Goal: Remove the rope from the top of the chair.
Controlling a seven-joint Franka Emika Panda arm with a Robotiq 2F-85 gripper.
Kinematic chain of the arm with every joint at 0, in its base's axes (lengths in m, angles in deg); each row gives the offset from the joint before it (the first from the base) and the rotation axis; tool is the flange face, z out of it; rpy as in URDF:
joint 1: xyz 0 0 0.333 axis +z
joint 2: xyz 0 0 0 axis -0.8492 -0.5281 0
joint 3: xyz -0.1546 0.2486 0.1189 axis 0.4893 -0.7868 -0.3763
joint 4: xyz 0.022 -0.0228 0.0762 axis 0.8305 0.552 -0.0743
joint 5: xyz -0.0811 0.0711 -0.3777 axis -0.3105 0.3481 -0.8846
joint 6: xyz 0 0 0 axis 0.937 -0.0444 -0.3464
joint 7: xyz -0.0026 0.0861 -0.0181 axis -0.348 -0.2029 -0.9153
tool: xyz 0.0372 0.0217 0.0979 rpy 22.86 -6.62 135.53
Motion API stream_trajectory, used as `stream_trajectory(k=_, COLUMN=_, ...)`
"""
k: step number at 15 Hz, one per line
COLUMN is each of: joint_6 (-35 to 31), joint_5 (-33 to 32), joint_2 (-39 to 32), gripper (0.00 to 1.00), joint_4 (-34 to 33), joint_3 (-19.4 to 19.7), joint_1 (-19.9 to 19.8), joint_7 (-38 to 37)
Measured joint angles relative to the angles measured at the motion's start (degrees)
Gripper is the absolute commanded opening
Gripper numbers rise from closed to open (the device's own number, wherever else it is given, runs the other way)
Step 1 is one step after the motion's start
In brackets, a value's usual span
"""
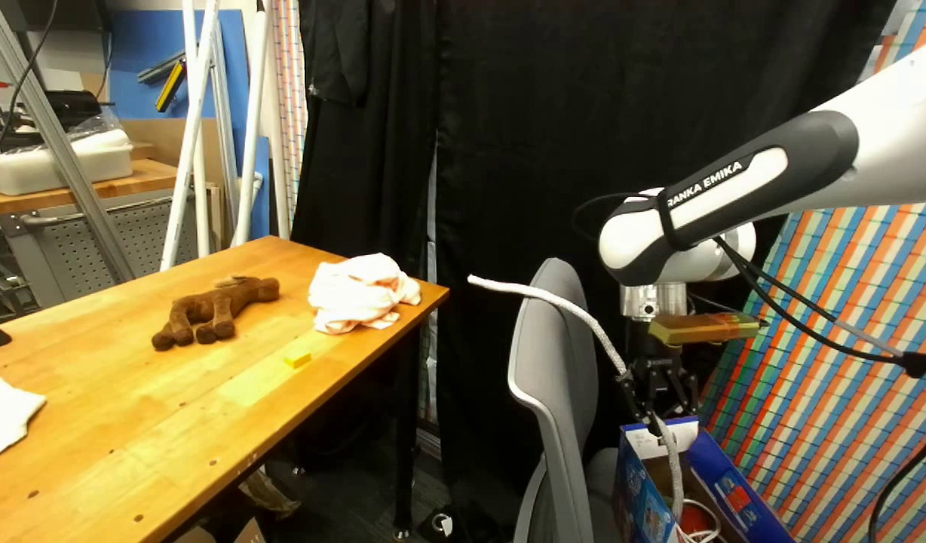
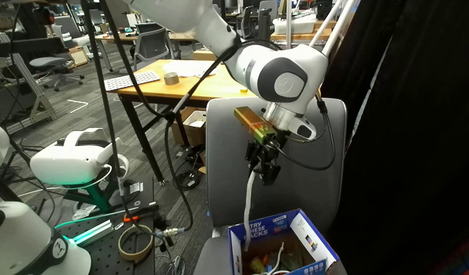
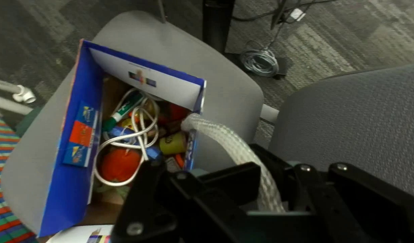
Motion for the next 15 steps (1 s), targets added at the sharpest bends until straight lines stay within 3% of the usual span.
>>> stream_trajectory(k=4, joint_6=0.1, joint_5=7.6, joint_2=-4.8, gripper=0.02, joint_4=-2.8, joint_3=1.2, joint_1=-2.9, joint_7=-2.3)
stream_trajectory(k=10, joint_6=0.5, joint_5=8.2, joint_2=-13.1, gripper=0.01, joint_4=-2.8, joint_3=5.2, joint_1=-3.5, joint_7=-13.6)
stream_trajectory(k=12, joint_6=0.5, joint_5=8.2, joint_2=-15.3, gripper=0.11, joint_4=-2.9, joint_3=5.9, joint_1=-3.4, joint_7=-17.2)
stream_trajectory(k=13, joint_6=0.5, joint_5=8.2, joint_2=-16.1, gripper=0.03, joint_4=-2.9, joint_3=6.3, joint_1=-3.3, joint_7=-19.0)
stream_trajectory(k=15, joint_6=0.5, joint_5=8.2, joint_2=-17.2, gripper=0.1, joint_4=-3.1, joint_3=7.0, joint_1=-2.9, joint_7=-21.7)
